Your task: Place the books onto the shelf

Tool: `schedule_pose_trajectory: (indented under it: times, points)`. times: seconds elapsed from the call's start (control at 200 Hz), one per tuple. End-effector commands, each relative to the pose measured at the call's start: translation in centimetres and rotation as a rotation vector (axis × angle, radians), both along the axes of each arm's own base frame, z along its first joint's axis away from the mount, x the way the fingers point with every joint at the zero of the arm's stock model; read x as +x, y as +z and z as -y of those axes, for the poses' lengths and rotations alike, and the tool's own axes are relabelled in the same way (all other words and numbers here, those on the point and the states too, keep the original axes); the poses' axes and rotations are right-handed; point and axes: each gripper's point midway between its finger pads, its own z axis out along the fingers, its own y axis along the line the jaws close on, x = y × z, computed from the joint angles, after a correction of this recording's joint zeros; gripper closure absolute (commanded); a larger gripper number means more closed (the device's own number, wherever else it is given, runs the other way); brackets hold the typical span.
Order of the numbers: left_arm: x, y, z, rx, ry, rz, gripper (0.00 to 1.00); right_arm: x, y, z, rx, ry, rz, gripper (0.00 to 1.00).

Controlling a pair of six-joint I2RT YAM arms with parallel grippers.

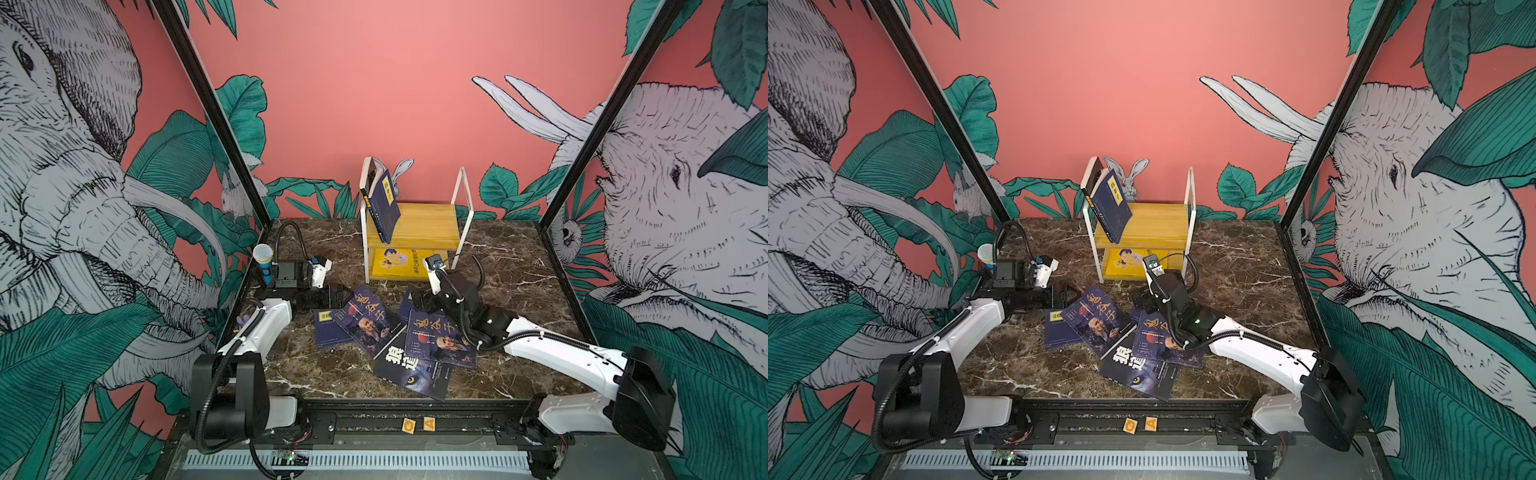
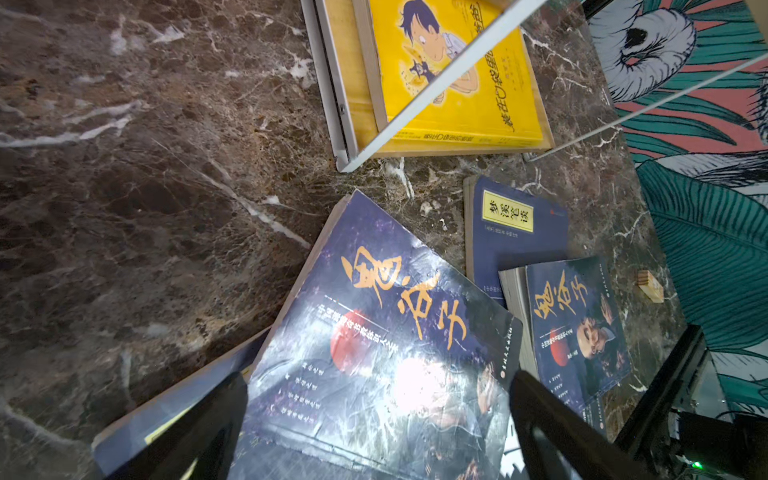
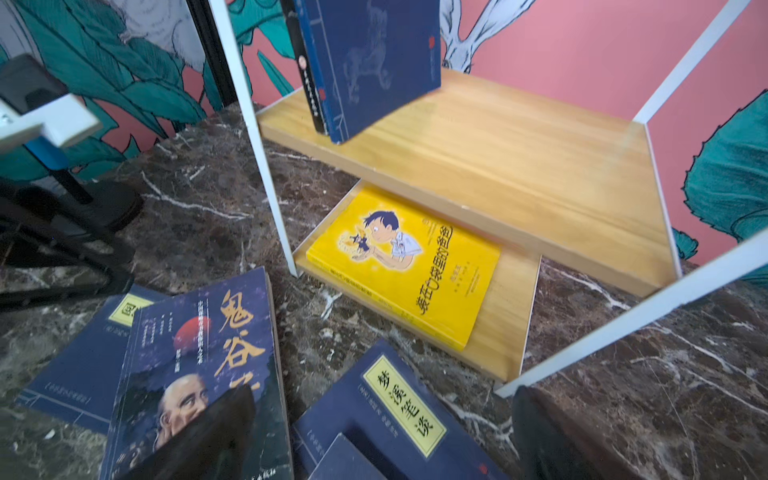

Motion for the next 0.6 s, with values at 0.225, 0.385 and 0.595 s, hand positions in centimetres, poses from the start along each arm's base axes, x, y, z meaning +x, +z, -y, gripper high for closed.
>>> schedule_pose_trajectory:
  times: [0.225,0.385,0.595]
  points:
    - [1.9,-1.6,0.4,0.024,-0.080,-0.148,0.03,-3.3,-3.5,-1.2,-0.051,0.151,-0.039,0.01]
    - [2.8,-1.8,0.7,0.011,-0.086,-0.186,0.06,-5.0,-5.8,-2.8,-0.116,0.282,-0.054,0.03]
    - [2.4,-3.4,0.6,0.027,-0.107,-0.228,0.10,-6.8,-8.6,-5.2,-0.251,0.440,-0.047,0.05]
